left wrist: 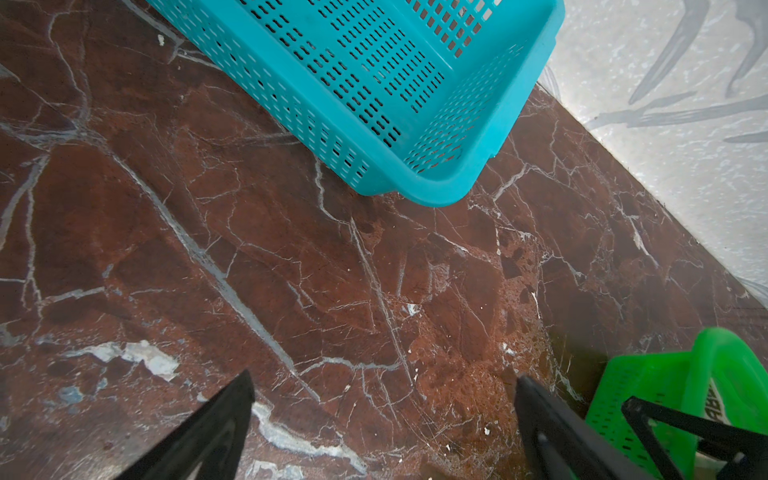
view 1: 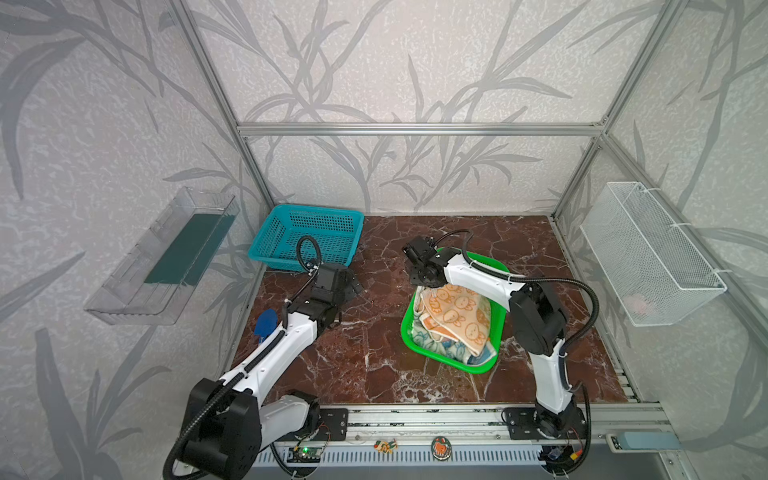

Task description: Fold and stack the towels

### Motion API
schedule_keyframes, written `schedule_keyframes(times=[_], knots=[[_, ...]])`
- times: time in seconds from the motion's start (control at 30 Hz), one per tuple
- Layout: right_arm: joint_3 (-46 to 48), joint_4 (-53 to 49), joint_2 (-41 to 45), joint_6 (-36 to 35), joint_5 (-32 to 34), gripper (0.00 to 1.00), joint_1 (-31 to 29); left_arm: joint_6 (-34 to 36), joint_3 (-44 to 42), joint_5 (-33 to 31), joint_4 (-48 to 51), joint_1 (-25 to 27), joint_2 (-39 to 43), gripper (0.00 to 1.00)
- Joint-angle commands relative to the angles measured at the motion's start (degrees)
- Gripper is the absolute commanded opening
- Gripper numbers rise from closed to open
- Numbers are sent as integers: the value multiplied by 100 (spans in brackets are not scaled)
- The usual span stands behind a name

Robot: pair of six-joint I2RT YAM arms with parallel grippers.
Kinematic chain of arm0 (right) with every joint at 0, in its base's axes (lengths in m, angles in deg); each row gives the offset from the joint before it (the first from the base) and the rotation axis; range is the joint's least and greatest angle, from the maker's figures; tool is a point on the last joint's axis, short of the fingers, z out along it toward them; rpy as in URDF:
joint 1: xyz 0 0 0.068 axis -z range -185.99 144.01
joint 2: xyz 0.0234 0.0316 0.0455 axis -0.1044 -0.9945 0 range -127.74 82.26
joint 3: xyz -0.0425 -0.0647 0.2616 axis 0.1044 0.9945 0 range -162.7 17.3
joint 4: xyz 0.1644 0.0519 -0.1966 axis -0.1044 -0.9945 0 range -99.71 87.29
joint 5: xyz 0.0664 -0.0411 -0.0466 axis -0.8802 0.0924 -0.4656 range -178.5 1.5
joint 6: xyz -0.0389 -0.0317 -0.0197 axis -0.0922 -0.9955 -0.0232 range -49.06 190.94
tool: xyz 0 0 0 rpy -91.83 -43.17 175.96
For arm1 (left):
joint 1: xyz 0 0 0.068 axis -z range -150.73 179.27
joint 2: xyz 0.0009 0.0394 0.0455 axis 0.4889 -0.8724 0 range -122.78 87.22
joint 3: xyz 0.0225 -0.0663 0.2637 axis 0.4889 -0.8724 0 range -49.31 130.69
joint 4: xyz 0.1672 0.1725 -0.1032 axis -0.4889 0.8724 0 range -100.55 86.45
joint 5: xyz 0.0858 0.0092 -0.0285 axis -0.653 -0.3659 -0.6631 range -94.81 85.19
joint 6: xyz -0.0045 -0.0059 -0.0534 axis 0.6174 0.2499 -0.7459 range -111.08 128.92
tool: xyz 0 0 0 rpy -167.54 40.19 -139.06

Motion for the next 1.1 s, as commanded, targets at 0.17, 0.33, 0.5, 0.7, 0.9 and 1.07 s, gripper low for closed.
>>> schedule_keyframes(times=[0.17,0.33,0.5,0.7,0.9,1.07], knots=[[-995,-874,-628,-1807,408,9,320,154,-127,-89,-106,16,191,99],[-995,-938,-532,-2550,571,0,638,178,-4,69,-141,82,61,99],[-907,-934,-406,-3291,968,0,1068,216,304,55,38,289,-169,99],[-870,-1019,-425,-3599,1242,0,1788,322,598,-264,-65,743,-418,99],[-800,-943,-515,-3789,1292,0,2293,488,1050,-611,-54,1204,-872,99],[-706,-843,-546,-3965,1420,0,2405,580,1398,-861,-7,1538,-1265,99]])
